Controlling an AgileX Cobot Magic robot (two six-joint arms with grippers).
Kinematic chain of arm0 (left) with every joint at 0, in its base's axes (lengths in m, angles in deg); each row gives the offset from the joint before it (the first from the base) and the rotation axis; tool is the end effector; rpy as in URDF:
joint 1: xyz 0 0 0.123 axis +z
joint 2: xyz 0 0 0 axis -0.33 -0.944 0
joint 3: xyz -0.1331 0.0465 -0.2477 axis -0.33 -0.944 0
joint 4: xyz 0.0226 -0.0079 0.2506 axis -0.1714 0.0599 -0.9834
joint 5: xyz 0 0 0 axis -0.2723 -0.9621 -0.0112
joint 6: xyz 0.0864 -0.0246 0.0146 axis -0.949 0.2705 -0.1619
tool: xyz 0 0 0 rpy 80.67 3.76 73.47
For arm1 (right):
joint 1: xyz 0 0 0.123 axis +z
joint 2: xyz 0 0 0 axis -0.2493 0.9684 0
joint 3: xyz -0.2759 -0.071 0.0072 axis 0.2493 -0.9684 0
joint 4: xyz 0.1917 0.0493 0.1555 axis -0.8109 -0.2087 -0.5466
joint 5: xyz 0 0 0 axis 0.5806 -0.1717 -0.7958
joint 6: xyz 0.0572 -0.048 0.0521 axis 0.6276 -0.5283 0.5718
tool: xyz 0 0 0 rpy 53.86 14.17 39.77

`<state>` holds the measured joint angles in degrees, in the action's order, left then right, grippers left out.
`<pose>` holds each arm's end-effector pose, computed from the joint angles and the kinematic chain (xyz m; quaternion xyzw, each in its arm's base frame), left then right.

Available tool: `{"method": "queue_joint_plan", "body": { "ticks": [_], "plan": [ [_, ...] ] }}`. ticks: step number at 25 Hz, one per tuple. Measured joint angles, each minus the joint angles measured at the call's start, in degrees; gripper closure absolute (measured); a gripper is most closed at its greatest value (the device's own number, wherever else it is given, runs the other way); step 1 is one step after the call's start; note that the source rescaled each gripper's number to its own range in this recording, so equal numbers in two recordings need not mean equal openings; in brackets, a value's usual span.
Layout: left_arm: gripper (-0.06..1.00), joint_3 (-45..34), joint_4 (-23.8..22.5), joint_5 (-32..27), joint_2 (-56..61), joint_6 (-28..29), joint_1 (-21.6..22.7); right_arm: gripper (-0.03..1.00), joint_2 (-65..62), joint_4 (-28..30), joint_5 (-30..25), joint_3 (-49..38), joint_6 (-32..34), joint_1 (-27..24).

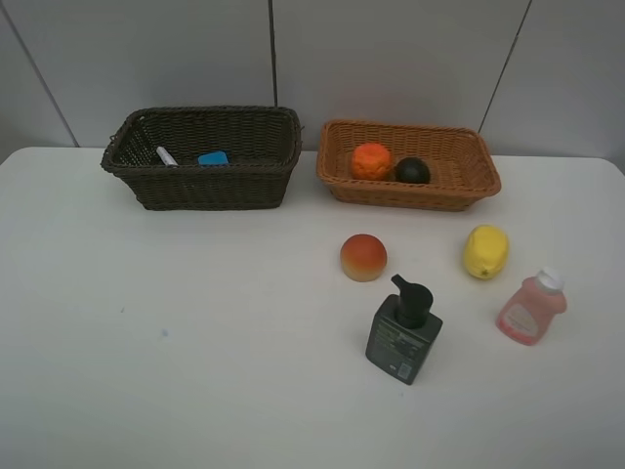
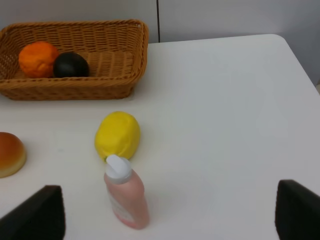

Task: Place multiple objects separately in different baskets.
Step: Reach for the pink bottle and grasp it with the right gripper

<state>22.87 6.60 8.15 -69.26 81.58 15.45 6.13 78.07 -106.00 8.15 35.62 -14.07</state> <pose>-0.0044 -0.0040 0.2786 0.0597 0.8590 -0.0263 0.5078 -0.0087 -0.0087 0.2831 0.0316 0.8471 -0.0328 0.5296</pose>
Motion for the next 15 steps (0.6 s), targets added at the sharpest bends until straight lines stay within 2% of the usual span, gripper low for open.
{"method": "queue_joint_plan", "body": {
  "ticks": [15],
  "plan": [
    [-0.05, -0.14, 0.01, 0.73, 1.49, 1.52, 0.0, -0.03, 0.0, 0.0, 0.0, 0.0, 0.0, 0.0]
  ]
}}
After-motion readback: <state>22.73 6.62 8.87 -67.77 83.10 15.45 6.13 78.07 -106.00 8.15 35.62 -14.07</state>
